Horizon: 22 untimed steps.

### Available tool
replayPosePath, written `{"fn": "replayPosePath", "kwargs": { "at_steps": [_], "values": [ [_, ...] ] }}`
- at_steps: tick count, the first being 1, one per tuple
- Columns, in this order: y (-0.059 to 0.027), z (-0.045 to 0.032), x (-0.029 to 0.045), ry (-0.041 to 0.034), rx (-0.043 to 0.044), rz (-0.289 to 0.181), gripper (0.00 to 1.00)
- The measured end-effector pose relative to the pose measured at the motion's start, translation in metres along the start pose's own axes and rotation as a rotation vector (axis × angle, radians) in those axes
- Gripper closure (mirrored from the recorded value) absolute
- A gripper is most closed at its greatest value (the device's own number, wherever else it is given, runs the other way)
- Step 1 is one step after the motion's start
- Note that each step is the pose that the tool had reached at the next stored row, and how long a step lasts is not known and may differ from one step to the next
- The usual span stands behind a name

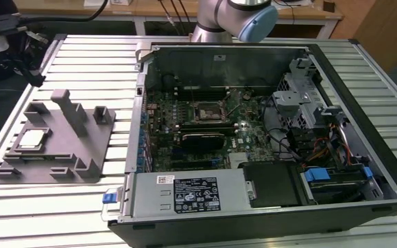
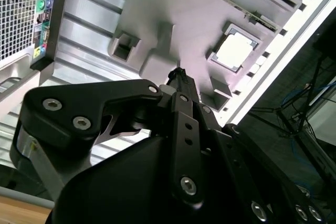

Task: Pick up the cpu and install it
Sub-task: 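Reach for the cpu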

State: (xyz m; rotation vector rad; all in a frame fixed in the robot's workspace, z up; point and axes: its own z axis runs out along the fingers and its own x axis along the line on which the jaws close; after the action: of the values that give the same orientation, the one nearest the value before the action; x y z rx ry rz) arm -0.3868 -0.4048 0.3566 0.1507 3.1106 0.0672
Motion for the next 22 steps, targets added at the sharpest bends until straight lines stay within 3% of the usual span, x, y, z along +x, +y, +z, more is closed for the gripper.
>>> {"fn": "replayPosePath", "kwargs": {
  "at_steps": [9,22],
  "values": [
    [-0.0031,0.0078,0.0168,-0.0001,0.0,0.001,0.89],
    [-0.0057,0.0254,0.0339,-0.0001,0.0,0.001,0.89]
  ]
}}
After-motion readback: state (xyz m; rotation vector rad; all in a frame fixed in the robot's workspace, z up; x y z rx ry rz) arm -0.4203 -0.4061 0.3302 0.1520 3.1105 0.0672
